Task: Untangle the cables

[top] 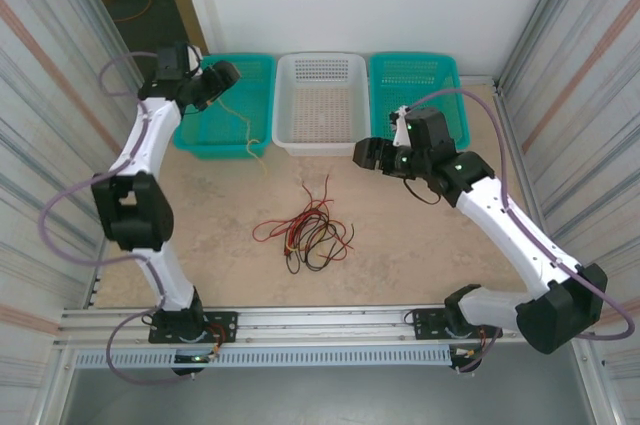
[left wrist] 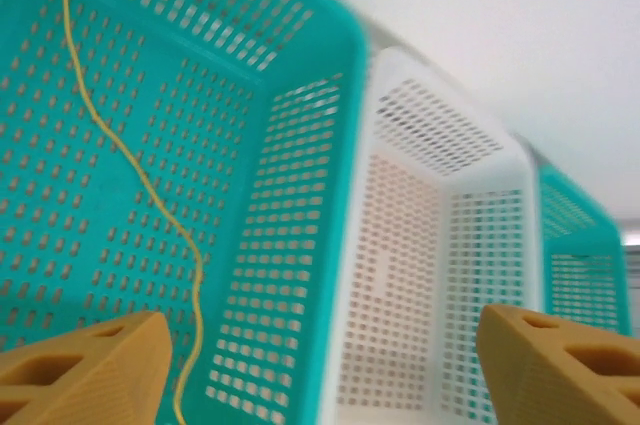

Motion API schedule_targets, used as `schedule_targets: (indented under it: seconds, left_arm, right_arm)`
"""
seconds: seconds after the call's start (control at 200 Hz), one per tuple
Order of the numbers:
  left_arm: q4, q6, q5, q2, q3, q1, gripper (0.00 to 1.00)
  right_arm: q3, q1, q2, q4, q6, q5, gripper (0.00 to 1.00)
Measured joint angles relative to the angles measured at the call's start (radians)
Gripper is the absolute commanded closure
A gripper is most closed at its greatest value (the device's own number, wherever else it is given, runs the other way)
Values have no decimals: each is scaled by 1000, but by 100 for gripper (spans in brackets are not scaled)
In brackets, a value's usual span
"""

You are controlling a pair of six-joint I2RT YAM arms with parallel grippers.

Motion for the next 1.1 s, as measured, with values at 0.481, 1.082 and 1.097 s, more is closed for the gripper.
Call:
schedule_targets:
  seconds: [0.481, 1.082, 1.097]
  left_arm:
    - [-48, 150, -43, -542, -703, -214, 32]
    - [-139, 107, 45, -595, -941, -520, 57]
    - [-141, 103, 56, -595, -947, -530, 58]
  right_arm:
    - [-45, 117, 76, -14, -18, 80, 35]
    - [-103, 371, 287, -59, 23, 141, 45]
    - [-95, 373, 295, -59, 23, 142, 45]
